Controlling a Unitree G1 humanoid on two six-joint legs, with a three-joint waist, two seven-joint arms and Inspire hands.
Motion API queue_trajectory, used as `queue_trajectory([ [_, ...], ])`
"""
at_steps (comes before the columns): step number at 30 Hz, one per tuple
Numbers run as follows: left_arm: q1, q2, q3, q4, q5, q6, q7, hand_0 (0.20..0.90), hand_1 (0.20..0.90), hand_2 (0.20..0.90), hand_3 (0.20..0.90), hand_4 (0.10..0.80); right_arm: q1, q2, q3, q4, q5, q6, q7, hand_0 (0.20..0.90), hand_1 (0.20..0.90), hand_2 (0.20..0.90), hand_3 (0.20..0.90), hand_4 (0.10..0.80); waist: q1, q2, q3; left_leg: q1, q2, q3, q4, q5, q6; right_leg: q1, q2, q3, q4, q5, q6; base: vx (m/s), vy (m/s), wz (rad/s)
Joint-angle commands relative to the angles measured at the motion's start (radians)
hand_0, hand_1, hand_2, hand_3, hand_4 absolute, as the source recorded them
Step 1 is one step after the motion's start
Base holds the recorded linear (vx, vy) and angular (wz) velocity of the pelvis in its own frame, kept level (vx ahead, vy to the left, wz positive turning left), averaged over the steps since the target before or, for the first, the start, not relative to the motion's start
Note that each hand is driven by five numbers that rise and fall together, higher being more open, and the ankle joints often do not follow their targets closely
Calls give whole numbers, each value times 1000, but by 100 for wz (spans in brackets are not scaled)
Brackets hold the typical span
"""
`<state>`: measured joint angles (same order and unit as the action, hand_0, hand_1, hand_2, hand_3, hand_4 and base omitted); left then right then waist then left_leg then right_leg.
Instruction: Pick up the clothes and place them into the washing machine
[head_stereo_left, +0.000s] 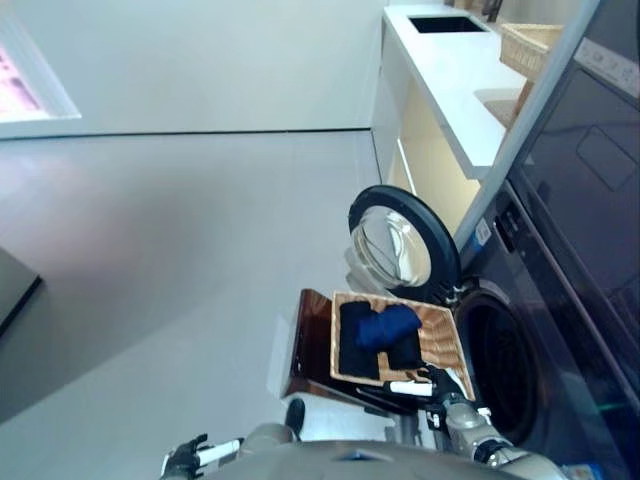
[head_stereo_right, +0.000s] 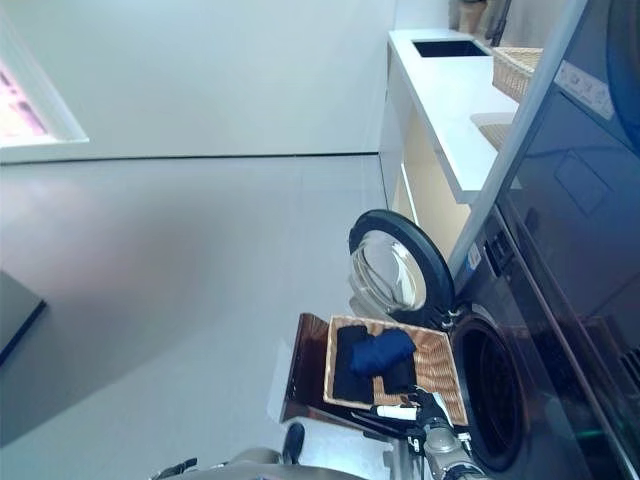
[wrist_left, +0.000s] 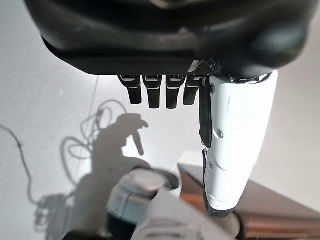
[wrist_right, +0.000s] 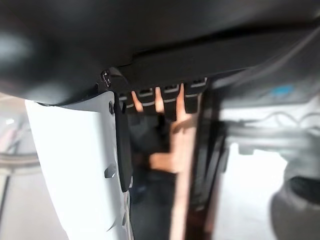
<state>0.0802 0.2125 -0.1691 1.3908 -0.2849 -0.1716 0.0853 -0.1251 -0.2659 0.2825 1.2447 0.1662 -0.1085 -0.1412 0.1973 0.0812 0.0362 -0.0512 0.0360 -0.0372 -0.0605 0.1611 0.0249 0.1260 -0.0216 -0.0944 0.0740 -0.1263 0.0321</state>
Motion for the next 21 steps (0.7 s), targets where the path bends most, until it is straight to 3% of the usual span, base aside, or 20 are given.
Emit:
queue_trajectory([
  [1, -81, 68, 15, -22, 13, -49, 13, 900, 900, 900, 900, 800, -93, -8, 5, -55, -5, -50, -20, 900, 900, 900, 900, 800, 18, -35, -21, -106, -41, -8, 107, -71, -22, -118, -117, -78, 269, 42, 98, 20, 134, -77],
  [3, -104, 76, 4, -33, 0, -50, 19, 900, 900, 900, 900, 800, -139, -8, 14, -56, -8, -42, -31, 900, 900, 900, 900, 800, 28, -20, -2, -102, -47, -8, 120, -88, -23, -175, -183, -174, 249, 68, 90, -4, 29, -23],
  [4, -103, 77, 6, -46, 2, -53, 24, 900, 900, 900, 900, 800, -145, -5, 9, -46, -13, -38, -38, 900, 900, 900, 900, 800, 37, -33, -4, -95, -54, 1, 122, -107, -35, -134, -221, -268, 120, 99, 87, 48, -84, -12],
  [5, -105, 74, 6, -58, -16, -58, 19, 900, 900, 900, 900, 800, -149, -6, 13, -42, -18, -35, -39, 900, 900, 900, 900, 800, 34, -29, -3, -97, -49, -9, 130, -117, -39, -139, -260, -249, 92, 130, 93, 94, -122, -15],
  [6, -108, 73, 5, -73, -19, -65, 25, 900, 900, 900, 900, 800, -151, -8, 20, -44, -17, -36, -36, 900, 900, 900, 900, 800, 25, -41, 4, -101, -57, -16, 142, -120, -42, -119, -222, -204, 69, 121, 83, 101, -112, 9],
  [7, -112, 71, 8, -84, -27, -67, 29, 900, 900, 900, 900, 800, -159, -10, 27, -41, -23, -32, -39, 900, 900, 900, 900, 800, 29, -51, 3, -104, -56, -19, 141, -121, -44, -109, -214, -192, 29, 122, 86, 130, -93, 36],
  [9, -102, 57, 15, -95, -25, -63, 24, 900, 900, 900, 900, 800, -171, -13, 31, -29, -30, -28, -50, 900, 900, 900, 900, 800, 55, -62, -19, -94, -54, -18, 116, -127, -50, -78, -228, -257, -32, 140, 106, 150, -35, 28],
  [14, -96, 48, -6, -116, -16, -55, 8, 900, 900, 900, 900, 800, -231, -47, 54, 32, -68, -13, -77, 900, 900, 900, 900, 800, 76, -59, -17, -144, -68, -73, 126, -119, -60, -73, -218, -296, -41, 118, 107, 33, -14, 22],
  [18, -120, 69, -32, -185, -14, -59, 14, 900, 900, 900, 900, 800, -340, -92, 103, 51, -132, 6, -116, 900, 900, 900, 900, 800, 95, -42, 43, -249, -83, -120, 167, -100, -67, -149, -234, -335, 24, 97, 101, -146, -18, 56],
  [21, -124, 85, -39, -298, -44, -82, 35, 900, 900, 900, 900, 800, -470, -119, 196, 60, -250, 25, -162, 900, 900, 900, 900, 800, 96, -12, 110, -329, -89, -126, 212, -93, -67, -237, -248, -331, 95, 88, 93, -186, 34, 38],
])
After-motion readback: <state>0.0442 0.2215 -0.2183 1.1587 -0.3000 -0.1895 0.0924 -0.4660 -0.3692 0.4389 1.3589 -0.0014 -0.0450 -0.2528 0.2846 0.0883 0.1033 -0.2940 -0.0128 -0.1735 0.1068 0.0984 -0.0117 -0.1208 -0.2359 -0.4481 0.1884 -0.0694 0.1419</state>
